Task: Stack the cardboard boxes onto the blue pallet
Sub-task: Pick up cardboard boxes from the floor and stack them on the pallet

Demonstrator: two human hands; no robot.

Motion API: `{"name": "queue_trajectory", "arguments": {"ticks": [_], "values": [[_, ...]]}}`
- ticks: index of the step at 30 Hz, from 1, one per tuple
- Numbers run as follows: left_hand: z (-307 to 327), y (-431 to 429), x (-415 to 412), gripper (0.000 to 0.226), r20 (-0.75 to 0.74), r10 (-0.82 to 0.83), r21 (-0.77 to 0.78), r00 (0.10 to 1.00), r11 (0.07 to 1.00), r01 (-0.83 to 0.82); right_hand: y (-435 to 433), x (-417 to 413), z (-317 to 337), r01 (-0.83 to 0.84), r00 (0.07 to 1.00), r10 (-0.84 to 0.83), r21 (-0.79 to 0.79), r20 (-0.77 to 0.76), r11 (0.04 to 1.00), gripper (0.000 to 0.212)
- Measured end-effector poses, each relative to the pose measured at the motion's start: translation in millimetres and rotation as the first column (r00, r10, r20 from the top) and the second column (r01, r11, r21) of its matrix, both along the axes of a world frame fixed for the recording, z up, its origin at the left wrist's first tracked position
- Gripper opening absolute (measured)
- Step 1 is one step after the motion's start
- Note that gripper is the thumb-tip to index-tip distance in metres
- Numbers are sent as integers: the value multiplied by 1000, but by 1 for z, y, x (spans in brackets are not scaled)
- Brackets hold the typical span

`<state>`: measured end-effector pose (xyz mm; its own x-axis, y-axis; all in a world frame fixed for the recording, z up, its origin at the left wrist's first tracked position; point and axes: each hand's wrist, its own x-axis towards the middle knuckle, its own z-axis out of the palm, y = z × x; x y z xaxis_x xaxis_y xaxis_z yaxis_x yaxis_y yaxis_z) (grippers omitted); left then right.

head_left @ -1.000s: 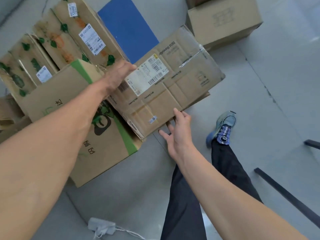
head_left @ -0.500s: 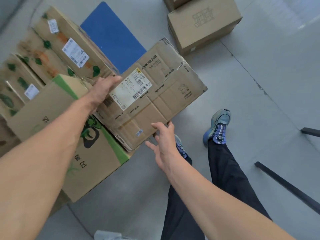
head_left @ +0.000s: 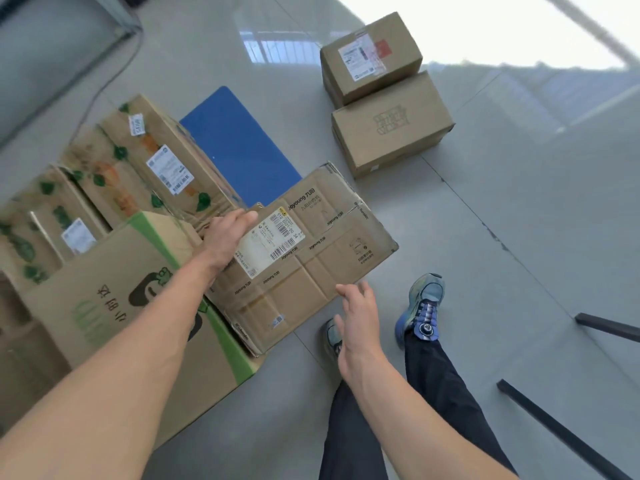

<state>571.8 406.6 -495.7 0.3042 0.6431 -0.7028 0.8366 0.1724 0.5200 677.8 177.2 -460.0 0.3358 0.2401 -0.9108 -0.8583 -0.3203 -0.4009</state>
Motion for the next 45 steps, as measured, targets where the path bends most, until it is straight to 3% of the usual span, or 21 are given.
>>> {"name": "queue_trajectory", "arguments": {"ticks": [7, 13, 27, 33, 37, 42, 45], "values": [[53, -17, 46, 77, 202, 84, -30, 976, 996, -80, 13, 66, 56, -37, 974, 24, 52, 224, 998, 82], [109, -36, 83, 65, 293, 191, -147, 937, 977, -153, 35, 105, 105, -84, 958, 40, 144, 283, 986, 56], [232, -57, 222, 66, 375, 379, -176, 846, 925, -337, 101, 272, 206, -338, 908, 228, 290, 352, 895, 56], [258, -47, 301, 67, 400, 429, -183, 810, 903, -388, 121, 352, 234, -443, 866, 320, 293, 383, 847, 75], [267, -33, 335, 65, 429, 440, -217, 789, 898, -383, 137, 386, 244, -462, 857, 348, 270, 380, 845, 53], [267, 0, 355, 65, 466, 484, -249, 741, 875, -415, 171, 411, 255, -525, 819, 418, 218, 392, 823, 48], [256, 28, 365, 63, 470, 517, -261, 715, 856, -447, 201, 425, 257, -560, 792, 454, 192, 409, 806, 26]]}}
